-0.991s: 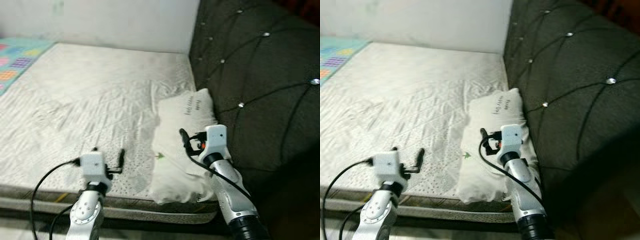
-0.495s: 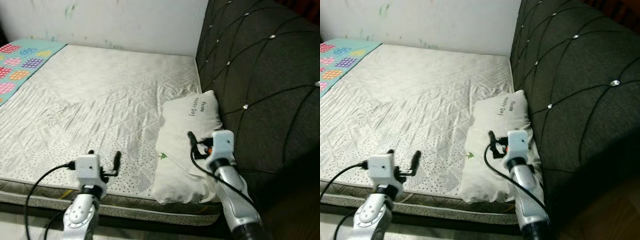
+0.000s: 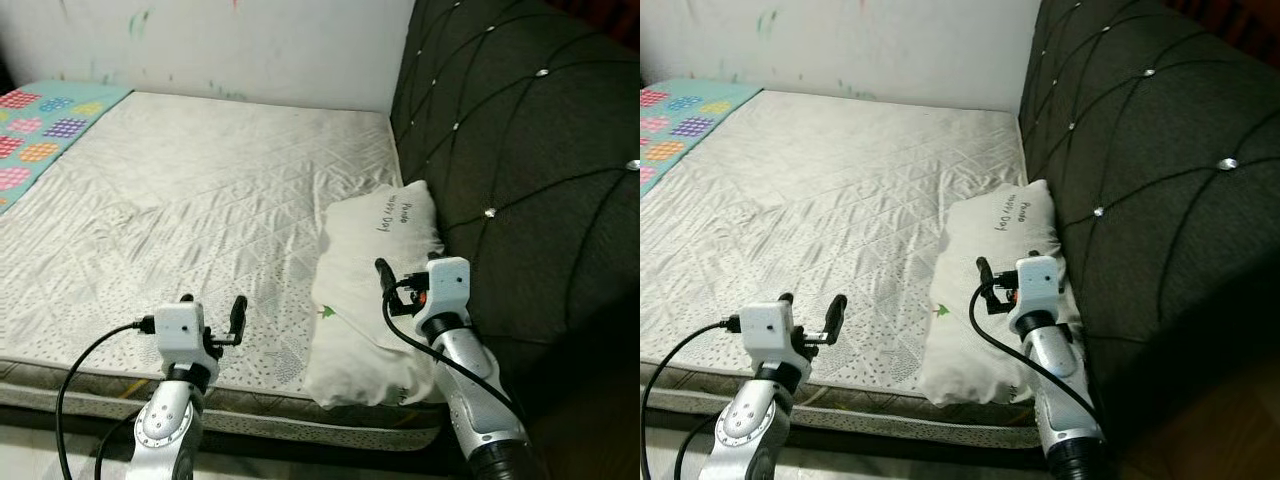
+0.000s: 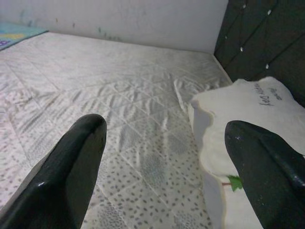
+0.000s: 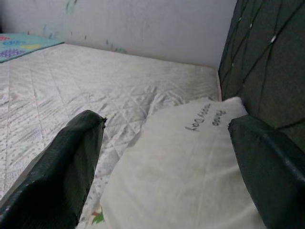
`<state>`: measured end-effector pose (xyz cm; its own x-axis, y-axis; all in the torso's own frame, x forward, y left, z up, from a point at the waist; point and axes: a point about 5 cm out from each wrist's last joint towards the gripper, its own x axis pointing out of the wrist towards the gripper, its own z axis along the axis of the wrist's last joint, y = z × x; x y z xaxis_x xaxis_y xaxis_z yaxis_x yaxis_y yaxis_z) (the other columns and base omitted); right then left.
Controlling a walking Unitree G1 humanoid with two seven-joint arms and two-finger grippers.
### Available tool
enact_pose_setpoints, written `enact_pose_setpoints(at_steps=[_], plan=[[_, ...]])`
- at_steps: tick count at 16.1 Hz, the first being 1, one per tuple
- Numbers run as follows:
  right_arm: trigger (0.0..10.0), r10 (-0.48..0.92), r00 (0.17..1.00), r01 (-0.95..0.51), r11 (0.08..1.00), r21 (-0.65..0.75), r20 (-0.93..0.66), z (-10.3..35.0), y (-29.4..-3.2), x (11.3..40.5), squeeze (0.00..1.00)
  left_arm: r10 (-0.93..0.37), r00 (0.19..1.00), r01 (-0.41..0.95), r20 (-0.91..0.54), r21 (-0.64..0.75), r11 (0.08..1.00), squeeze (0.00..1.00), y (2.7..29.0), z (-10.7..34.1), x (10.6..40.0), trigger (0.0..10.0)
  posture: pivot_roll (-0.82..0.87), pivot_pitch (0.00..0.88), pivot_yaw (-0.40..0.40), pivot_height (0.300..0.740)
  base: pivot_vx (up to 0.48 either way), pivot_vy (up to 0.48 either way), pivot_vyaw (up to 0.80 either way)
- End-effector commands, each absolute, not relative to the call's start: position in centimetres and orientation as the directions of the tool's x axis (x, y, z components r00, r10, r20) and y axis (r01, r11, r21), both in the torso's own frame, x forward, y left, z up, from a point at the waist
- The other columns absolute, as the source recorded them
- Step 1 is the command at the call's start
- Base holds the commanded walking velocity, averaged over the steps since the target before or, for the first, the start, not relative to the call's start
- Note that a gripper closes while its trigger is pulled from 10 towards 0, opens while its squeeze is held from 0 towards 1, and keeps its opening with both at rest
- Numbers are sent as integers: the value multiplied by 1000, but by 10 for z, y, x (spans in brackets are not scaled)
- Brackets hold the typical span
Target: Clean up the room
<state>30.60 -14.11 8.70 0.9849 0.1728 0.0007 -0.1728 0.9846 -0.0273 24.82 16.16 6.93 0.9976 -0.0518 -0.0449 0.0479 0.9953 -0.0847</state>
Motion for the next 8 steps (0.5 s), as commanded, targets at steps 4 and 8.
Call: enact_pose_setpoints(at_steps=[4,8], plan=[[10000,171,985,-171,985,-33,-5,86,-142,309,0,-48,998,43,-48,-92,995,0,163,68,252,10000,-34,0,-34,740,0,308,0],[10000,197,980,-197,980,-21,19,92,-138,313,0,-31,999,25,-44,-129,991,0,163,71,258,10000,-37,0,-34,740,0,308,0]])
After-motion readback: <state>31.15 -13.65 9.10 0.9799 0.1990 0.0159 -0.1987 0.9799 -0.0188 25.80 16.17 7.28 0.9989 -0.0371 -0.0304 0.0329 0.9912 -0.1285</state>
